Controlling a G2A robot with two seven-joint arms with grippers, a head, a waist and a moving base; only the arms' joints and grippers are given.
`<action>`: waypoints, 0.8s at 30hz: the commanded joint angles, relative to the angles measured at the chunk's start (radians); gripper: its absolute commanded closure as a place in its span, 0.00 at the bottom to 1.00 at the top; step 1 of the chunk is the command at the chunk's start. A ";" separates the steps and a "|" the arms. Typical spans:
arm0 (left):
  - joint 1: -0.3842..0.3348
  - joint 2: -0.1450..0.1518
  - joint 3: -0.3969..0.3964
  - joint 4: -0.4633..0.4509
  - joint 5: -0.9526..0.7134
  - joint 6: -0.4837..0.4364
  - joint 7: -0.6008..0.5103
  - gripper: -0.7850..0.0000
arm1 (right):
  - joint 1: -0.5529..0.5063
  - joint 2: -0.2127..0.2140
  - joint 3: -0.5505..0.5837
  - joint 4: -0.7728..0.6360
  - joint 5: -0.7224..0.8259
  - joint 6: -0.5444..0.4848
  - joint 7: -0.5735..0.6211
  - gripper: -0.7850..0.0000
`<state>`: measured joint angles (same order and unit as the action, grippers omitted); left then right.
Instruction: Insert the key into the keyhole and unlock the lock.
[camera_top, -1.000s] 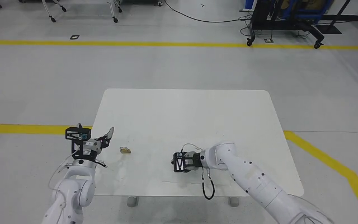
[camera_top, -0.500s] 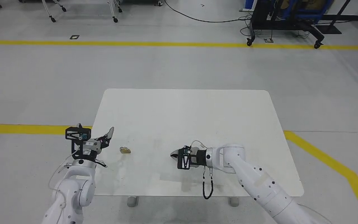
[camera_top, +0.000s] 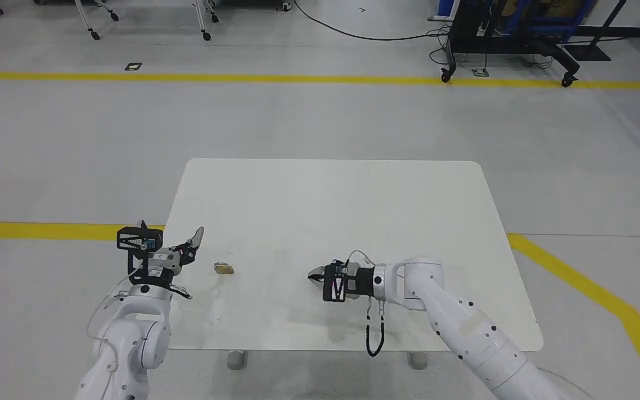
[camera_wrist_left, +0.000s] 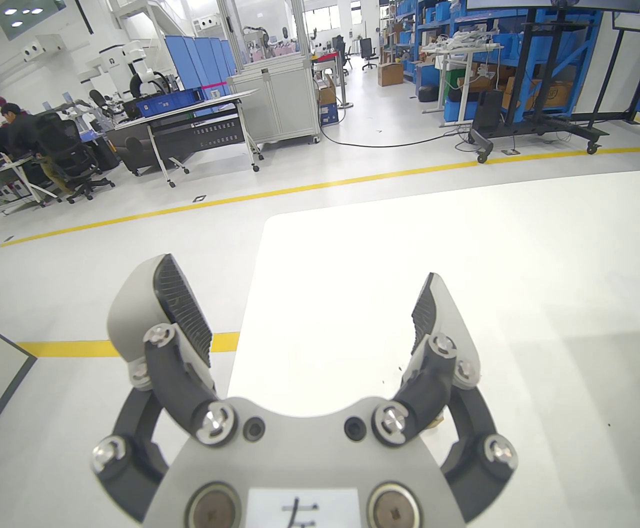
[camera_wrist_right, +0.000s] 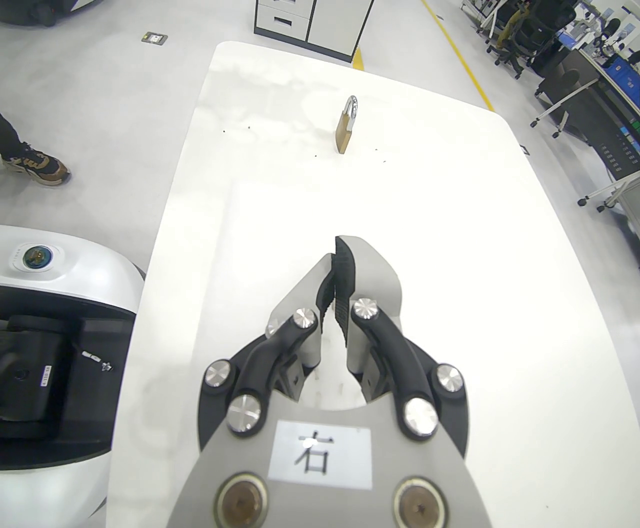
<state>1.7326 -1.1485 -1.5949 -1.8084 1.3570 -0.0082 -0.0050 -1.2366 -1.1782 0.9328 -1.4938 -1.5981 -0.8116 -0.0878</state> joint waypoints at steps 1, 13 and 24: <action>0.007 0.000 0.029 -0.026 0.053 -0.031 -0.019 0.00 | 0.006 -0.003 -0.001 0.025 0.027 0.019 -0.025 1.00; -0.076 0.015 0.160 -0.088 0.016 -0.504 -0.275 0.00 | 0.045 -0.018 -0.041 0.214 0.077 0.026 -0.171 1.00; -0.156 0.014 0.303 -0.044 0.193 -0.549 -0.420 0.00 | 0.079 -0.026 -0.070 0.294 0.062 0.029 -0.285 1.00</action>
<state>1.5842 -1.1337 -1.3049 -1.8625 1.5391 -0.5526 -0.4148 -1.1614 -1.2039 0.8636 -1.2048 -1.5349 -0.7797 -0.3659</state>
